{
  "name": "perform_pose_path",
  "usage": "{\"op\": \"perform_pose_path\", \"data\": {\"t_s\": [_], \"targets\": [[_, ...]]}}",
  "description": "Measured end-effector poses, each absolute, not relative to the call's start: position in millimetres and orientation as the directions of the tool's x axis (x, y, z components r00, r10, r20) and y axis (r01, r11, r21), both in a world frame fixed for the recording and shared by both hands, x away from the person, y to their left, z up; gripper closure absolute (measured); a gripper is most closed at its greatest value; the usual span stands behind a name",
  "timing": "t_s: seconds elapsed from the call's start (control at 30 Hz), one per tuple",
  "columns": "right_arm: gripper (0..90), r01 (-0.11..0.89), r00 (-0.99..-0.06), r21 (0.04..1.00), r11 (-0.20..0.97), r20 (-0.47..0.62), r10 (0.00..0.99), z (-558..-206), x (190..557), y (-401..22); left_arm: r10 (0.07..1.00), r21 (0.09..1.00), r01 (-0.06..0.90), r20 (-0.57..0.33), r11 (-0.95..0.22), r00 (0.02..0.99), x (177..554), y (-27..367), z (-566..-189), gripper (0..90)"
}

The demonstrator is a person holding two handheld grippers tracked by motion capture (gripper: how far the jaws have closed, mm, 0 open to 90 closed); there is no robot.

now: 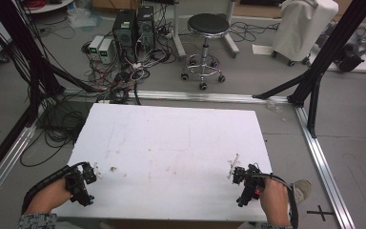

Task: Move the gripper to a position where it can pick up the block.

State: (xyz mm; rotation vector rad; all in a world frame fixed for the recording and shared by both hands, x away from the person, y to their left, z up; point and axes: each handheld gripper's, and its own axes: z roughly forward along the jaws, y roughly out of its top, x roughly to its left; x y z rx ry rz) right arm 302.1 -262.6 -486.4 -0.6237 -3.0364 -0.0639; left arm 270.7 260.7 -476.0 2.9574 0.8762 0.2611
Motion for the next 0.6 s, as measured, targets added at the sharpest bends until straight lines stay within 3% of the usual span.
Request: {"op": "perform_pose_path", "data": {"t_s": [0.6], "targets": [[5.9,0.398,-0.917,0.043,0.916,0.044,0.397,-483.1,301.4,-266.2,0.544,0.093,0.536,0.144,-0.839,0.826,270.8,260.7,-477.0,21.4]]}}
